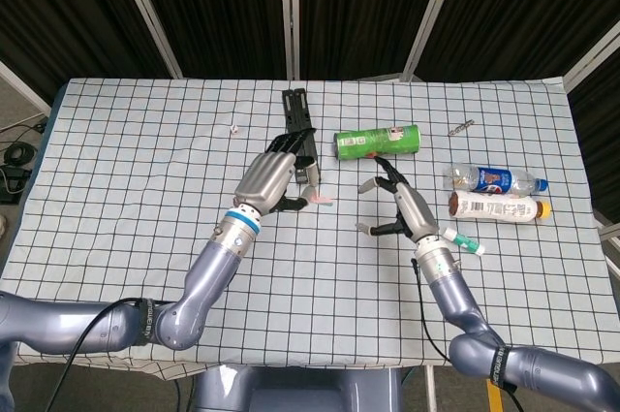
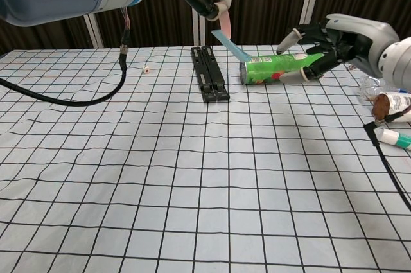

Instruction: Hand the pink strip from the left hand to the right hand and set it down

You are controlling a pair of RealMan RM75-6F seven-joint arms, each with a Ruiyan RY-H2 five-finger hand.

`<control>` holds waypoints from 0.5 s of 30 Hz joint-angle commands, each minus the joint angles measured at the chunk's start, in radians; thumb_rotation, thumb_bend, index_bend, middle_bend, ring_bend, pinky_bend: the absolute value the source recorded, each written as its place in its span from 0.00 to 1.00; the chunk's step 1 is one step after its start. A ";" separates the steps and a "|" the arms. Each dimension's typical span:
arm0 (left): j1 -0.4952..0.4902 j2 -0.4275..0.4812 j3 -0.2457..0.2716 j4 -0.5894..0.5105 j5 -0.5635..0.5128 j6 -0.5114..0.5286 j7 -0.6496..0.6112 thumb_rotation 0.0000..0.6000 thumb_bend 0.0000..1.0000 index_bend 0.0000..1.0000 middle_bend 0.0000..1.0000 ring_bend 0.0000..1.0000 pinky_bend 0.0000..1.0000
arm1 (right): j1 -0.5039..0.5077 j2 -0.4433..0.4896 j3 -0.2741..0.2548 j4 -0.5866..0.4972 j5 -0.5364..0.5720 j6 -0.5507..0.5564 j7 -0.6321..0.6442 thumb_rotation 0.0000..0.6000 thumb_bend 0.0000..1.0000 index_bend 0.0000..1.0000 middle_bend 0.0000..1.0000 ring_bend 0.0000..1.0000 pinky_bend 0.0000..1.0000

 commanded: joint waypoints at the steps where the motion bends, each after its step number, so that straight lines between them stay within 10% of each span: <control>1: -0.008 0.001 0.002 0.000 -0.006 0.007 -0.004 1.00 0.58 0.86 0.00 0.00 0.00 | 0.010 -0.022 0.003 0.006 0.003 0.018 -0.020 1.00 0.07 0.44 0.02 0.00 0.00; 15: -0.045 -0.021 0.027 0.016 -0.023 0.031 -0.047 1.00 0.58 0.86 0.00 0.00 0.00 | 0.030 -0.080 0.017 0.021 0.018 0.043 -0.062 1.00 0.18 0.50 0.03 0.00 0.00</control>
